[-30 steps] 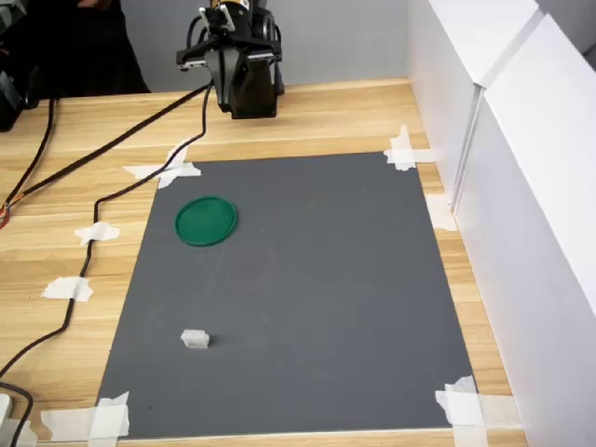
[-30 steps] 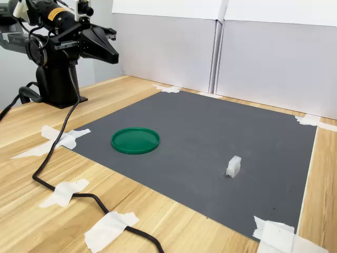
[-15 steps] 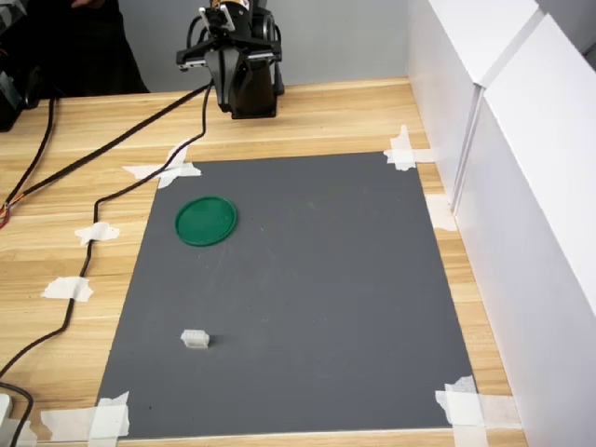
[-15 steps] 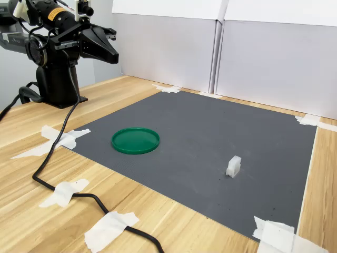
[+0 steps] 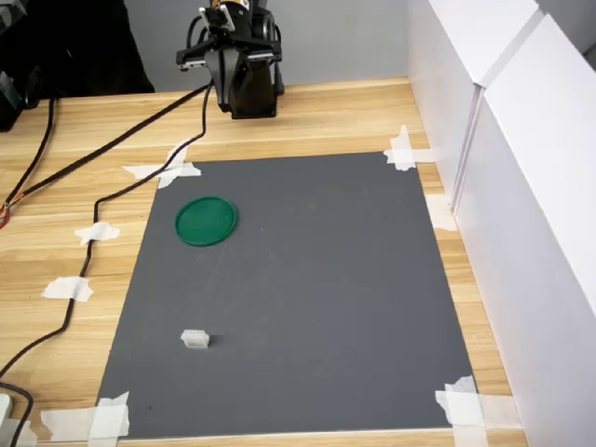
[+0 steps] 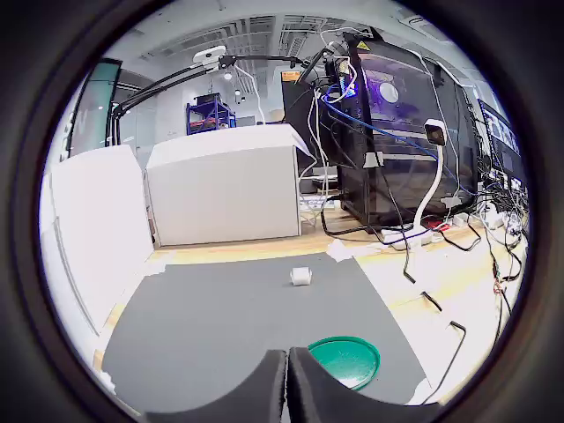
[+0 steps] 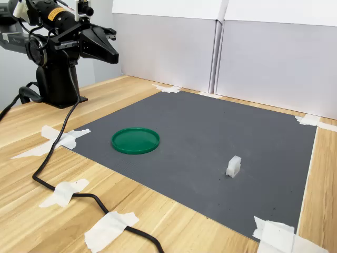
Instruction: Grasp a white terminal and put it on the green lid.
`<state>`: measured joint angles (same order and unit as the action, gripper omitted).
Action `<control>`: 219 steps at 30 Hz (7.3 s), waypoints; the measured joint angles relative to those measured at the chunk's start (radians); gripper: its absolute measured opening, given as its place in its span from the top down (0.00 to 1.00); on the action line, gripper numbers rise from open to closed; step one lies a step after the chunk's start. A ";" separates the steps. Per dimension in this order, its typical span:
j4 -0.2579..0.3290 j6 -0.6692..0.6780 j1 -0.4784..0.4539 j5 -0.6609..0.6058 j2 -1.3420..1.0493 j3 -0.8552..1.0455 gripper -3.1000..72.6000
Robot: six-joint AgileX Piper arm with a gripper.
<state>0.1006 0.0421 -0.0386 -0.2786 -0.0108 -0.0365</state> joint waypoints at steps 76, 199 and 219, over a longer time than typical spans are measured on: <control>-0.030 0.143 0.000 -0.500 0.908 -0.758 0.98; -0.075 0.288 -0.049 -0.633 1.570 -0.957 0.55; -0.109 0.287 -0.123 -0.462 1.567 -0.861 0.55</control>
<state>-0.0084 0.3287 -0.1615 -0.7410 1.5566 -0.8973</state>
